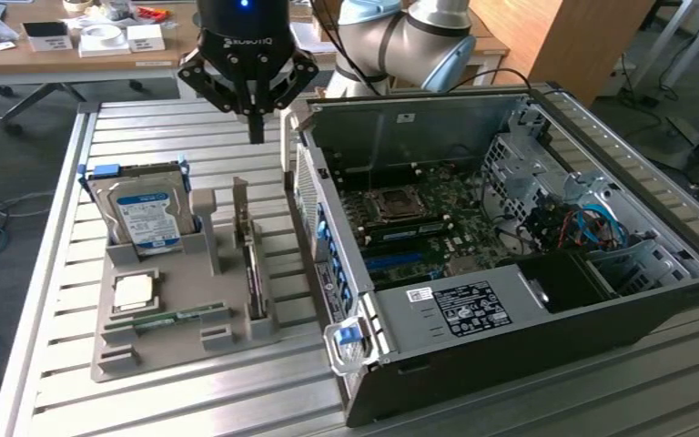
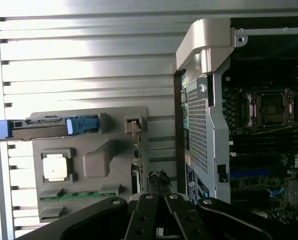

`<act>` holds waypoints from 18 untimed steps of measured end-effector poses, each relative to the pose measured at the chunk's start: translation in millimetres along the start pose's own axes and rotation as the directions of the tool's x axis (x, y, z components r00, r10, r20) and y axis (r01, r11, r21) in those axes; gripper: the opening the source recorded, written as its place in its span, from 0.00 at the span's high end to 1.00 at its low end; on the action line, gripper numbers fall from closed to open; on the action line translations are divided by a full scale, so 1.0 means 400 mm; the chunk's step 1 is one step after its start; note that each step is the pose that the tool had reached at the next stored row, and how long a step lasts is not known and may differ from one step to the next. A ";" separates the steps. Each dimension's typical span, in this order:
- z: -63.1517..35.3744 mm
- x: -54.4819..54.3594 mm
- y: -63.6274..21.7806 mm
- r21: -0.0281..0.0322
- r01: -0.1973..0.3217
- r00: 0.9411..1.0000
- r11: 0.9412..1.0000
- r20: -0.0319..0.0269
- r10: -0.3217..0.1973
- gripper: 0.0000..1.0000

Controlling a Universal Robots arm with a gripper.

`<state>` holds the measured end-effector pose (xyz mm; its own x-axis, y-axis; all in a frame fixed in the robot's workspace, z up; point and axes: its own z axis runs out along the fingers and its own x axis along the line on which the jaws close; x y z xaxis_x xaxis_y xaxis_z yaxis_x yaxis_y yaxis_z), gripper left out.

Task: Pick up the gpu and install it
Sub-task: 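Reach for the gpu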

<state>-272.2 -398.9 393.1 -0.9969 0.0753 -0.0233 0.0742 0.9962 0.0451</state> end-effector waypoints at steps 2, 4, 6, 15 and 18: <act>0.000 0.006 0.000 0.000 0.000 1.000 1.000 0.000 0.000 0.89; 0.000 0.014 -0.001 0.000 0.000 1.000 1.000 0.000 0.000 0.89; 0.000 0.022 -0.002 0.000 0.000 1.000 1.000 0.000 0.000 0.89; 0.000 0.024 -0.007 0.000 0.000 1.000 1.000 0.000 0.000 0.89; -0.001 0.024 -0.018 0.000 0.000 1.000 1.000 0.000 0.000 0.89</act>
<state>-282.1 -405.4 393.0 -0.9969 0.0753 -0.0232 0.0742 0.9962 0.0451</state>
